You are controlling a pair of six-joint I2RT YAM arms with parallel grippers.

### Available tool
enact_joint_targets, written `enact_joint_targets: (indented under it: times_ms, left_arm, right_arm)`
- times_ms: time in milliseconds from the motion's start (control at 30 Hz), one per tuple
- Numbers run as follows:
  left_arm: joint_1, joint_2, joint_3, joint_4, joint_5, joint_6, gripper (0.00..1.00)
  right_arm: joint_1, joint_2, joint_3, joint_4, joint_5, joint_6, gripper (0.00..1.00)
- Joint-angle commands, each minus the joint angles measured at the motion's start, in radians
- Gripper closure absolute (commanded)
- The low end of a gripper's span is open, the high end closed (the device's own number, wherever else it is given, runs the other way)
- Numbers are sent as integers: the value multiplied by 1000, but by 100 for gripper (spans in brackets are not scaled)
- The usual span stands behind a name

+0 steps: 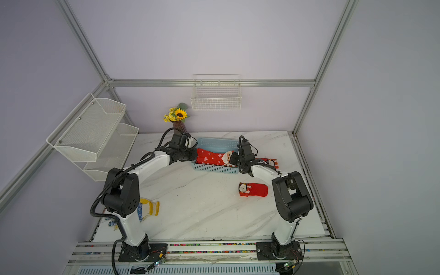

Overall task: Place the socks together as a pair
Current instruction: Place a pair of socks in the bin.

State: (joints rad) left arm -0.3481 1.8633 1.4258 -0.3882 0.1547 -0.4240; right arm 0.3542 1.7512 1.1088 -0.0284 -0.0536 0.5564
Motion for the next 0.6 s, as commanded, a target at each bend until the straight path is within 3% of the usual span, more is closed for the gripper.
enact_joint_targets:
  times_ms: [0,33,100,300,567]
  left_arm:
    - [4,-9,83,-20,26,19,39]
    - [5,-12,95,-30,26,19,21]
    - [5,-27,119,-49,19,19,11]
    - [-1,-149,88,-51,24,-9,6]
    - [-63,-387,-171,22,52,-91,6]
  right_arm:
    - [-4,-65,8,-24,-28,-13,73]
    - [-3,-80,10,-33,-24,-14,63]
    - [-3,-119,19,-59,-15,-20,54]
    - [-3,-305,-15,-150,31,-32,53]
    - [-3,-565,-224,-271,49,21,53]
